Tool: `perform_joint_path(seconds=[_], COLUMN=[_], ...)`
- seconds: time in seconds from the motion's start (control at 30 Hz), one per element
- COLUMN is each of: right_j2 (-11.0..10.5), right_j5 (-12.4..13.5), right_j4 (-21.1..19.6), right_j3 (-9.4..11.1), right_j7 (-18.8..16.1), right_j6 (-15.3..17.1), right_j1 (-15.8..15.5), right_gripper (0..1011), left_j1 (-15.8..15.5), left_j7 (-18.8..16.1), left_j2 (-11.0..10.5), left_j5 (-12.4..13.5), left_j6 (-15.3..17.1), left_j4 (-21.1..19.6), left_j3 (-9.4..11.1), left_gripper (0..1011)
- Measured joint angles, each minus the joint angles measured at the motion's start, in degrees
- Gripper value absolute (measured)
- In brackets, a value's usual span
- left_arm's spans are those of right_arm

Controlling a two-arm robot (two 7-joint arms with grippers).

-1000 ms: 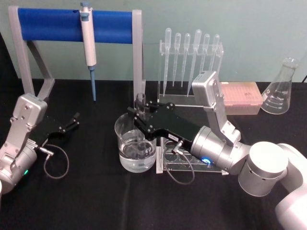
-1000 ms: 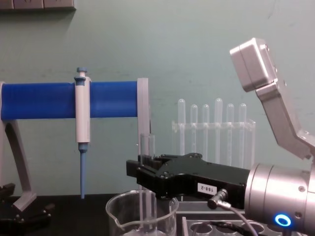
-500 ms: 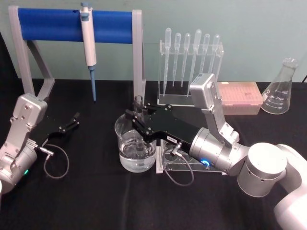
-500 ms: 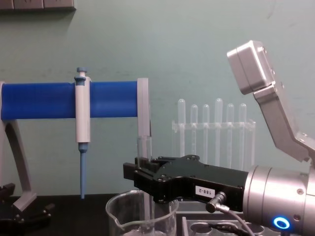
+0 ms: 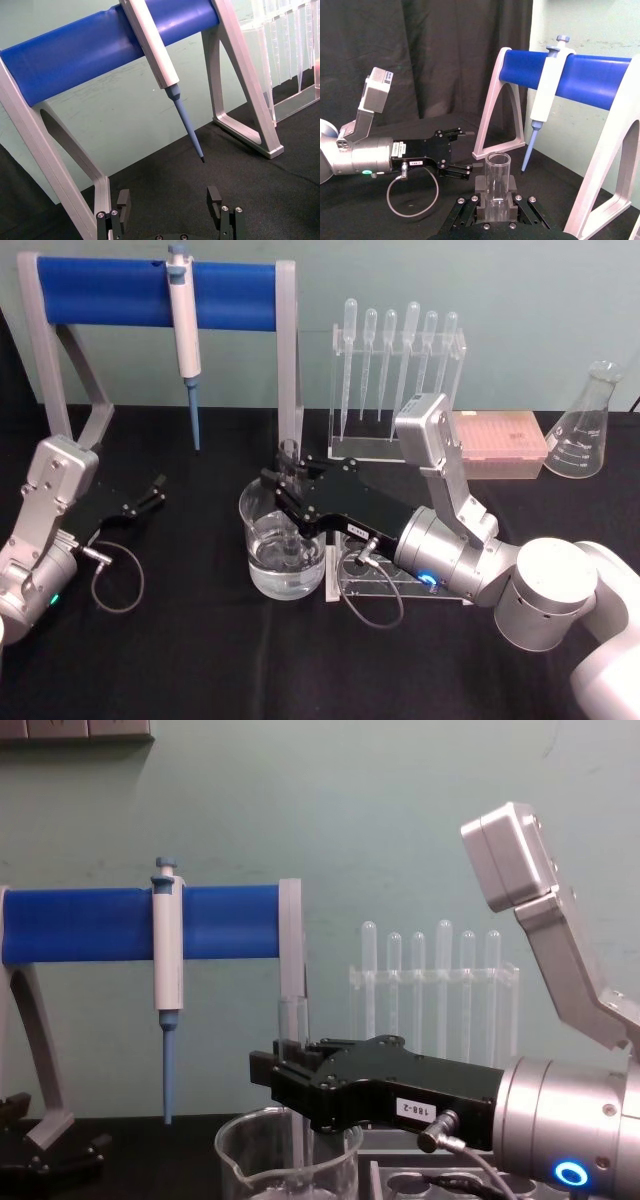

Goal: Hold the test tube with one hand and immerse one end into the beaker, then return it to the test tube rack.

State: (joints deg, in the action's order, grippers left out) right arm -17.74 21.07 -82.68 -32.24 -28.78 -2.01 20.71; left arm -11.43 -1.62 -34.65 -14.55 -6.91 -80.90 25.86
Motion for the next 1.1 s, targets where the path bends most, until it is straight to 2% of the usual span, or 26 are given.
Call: perform_joint_path(seconds=[1.1], right_j2=[0.0], right_j5=[0.1], right_j4=[0.1], right_j3=[0.0], right_j7=[0.0], right_j6=[0.0], right_j1=[0.0], right_gripper=[228], left_j1=[0.0], left_j7=[0.0], left_j2=[0.0], left_j5=[0.0], left_j6=[0.0], left_j4=[0.0], left_j3=[0.0], left_gripper=[1000])
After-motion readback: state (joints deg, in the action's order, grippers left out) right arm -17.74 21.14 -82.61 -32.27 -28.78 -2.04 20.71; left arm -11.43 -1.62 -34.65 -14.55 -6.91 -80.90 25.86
